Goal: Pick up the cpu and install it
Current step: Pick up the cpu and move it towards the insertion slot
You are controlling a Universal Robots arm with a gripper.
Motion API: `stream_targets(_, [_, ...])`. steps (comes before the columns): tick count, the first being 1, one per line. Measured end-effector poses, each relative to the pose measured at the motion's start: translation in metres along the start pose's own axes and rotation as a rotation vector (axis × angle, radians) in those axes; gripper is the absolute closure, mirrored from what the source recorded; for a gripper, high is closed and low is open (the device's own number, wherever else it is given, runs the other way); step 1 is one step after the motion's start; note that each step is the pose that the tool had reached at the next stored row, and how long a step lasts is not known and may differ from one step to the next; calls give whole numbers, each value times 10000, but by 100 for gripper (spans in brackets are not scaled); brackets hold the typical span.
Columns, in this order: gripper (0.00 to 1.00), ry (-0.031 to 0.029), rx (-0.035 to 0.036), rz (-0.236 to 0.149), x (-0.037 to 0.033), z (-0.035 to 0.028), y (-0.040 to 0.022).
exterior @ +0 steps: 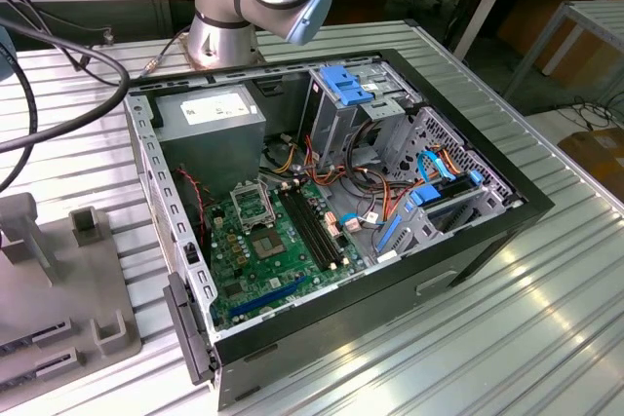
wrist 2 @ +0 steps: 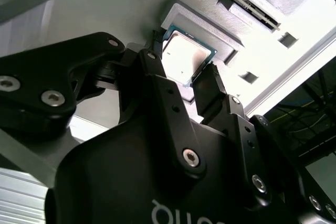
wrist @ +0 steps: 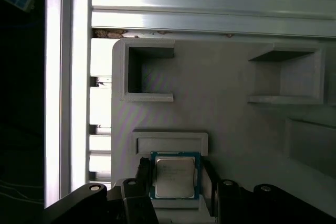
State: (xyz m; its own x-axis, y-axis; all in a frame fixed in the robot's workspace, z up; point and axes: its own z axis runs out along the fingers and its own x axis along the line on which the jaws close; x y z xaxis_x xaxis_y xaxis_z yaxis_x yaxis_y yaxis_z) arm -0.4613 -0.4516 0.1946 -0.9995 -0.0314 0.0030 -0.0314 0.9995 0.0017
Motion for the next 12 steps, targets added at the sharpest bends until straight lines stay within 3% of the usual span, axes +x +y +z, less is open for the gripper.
stream_targets(10, [50,6,7,-1,0,2,10])
stream_targets(12, [55,1,4,-2,-1,5,10])
